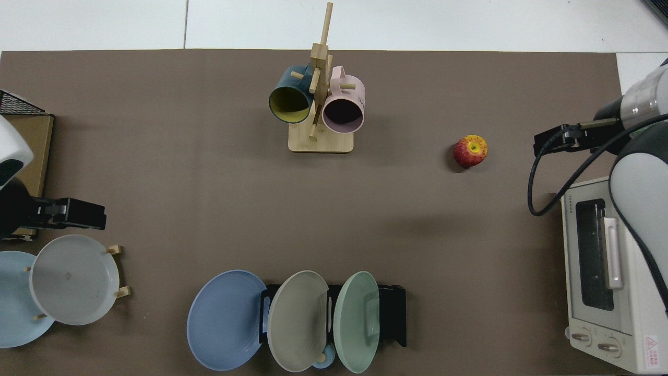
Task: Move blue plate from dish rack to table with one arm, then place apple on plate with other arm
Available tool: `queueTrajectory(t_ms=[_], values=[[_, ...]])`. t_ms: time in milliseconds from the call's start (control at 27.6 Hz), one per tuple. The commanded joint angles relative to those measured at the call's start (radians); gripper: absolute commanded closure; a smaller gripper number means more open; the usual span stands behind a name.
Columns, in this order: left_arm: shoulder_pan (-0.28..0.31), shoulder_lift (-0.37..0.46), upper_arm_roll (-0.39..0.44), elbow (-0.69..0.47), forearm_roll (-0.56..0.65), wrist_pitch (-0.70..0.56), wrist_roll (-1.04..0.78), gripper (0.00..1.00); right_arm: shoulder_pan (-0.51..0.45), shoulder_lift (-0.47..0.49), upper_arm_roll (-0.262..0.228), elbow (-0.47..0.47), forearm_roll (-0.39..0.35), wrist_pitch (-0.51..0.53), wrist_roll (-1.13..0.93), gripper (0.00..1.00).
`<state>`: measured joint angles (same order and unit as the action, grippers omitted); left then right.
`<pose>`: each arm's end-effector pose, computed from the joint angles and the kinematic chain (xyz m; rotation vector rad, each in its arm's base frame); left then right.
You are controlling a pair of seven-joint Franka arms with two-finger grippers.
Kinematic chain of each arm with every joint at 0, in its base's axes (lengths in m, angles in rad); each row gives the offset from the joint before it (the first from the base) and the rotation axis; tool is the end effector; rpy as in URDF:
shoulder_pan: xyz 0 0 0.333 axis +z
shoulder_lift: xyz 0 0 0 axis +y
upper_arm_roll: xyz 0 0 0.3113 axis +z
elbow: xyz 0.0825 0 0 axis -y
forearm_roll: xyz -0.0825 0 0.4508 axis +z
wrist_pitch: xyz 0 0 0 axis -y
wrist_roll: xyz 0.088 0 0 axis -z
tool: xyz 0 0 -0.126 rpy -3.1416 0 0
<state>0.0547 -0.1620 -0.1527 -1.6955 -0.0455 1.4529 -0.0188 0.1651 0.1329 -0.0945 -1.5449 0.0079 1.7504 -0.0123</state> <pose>0.5529 -0.0665 0.6190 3.1203 -0.1244 -0.1305 0.6749 0.0518 0.5456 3.1343 0.1302 0.1150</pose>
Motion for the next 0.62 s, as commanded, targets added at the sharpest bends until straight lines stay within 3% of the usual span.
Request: queueTrajectory(t_ms=[0,181,434,579], values=[[-0.052,-0.099,0.001,-0.196,-0.054,0.070,-0.006,0.00,0.010,0.019,0.001,-0.009,0.008,0.032,-0.014,0.00],[-0.096,-0.197,0.001,-0.418,-0.073,0.187,-0.006,0.00,0.004,0.077,0.001,0.032,0.009,0.027,-0.008,0.00],[-0.159,-0.232,-0.007,-0.636,-0.086,0.300,-0.018,0.00,0.010,0.137,0.001,0.039,0.008,0.081,0.034,0.00],[-0.188,-0.243,-0.008,-0.694,-0.094,0.320,-0.033,0.00,0.014,0.178,0.001,0.037,0.007,0.129,0.038,0.00]])
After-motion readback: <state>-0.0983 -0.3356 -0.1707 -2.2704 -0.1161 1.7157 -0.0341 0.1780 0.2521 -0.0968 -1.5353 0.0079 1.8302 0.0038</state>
